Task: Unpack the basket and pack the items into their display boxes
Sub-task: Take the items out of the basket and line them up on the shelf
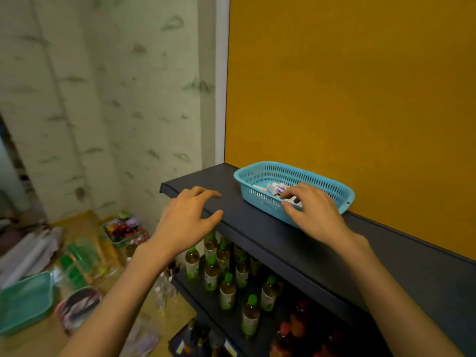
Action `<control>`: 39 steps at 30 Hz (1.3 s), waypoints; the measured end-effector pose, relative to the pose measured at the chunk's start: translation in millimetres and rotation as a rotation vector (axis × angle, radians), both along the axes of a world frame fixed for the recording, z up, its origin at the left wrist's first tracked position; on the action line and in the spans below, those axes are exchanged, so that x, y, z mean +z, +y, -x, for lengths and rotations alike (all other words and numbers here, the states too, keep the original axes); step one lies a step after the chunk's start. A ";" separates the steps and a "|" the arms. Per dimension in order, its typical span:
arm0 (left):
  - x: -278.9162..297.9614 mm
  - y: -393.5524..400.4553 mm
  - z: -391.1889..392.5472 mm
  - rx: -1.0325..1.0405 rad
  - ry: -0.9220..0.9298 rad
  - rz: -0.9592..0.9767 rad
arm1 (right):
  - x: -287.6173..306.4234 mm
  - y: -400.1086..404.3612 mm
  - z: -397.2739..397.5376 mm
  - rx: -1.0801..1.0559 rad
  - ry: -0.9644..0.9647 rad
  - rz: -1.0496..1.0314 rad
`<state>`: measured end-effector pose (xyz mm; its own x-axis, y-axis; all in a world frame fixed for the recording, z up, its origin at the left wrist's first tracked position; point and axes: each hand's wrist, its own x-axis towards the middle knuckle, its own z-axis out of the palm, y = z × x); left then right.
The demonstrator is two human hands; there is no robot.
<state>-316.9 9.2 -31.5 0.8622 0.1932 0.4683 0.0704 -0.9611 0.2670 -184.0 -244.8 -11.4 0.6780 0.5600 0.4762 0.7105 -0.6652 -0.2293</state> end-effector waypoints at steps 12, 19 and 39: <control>10.6 117.0 -59.8 -0.134 -0.020 0.049 | -0.1 89.8 -36.7 -0.179 0.018 0.022; 9.9 125.8 -140.4 -0.269 0.007 0.028 | -1.7 87.5 -80.1 -0.303 0.031 0.059; 8.6 49.1 -358.1 -0.692 0.381 -0.469 | -7.9 96.7 -163.6 -0.440 0.231 0.165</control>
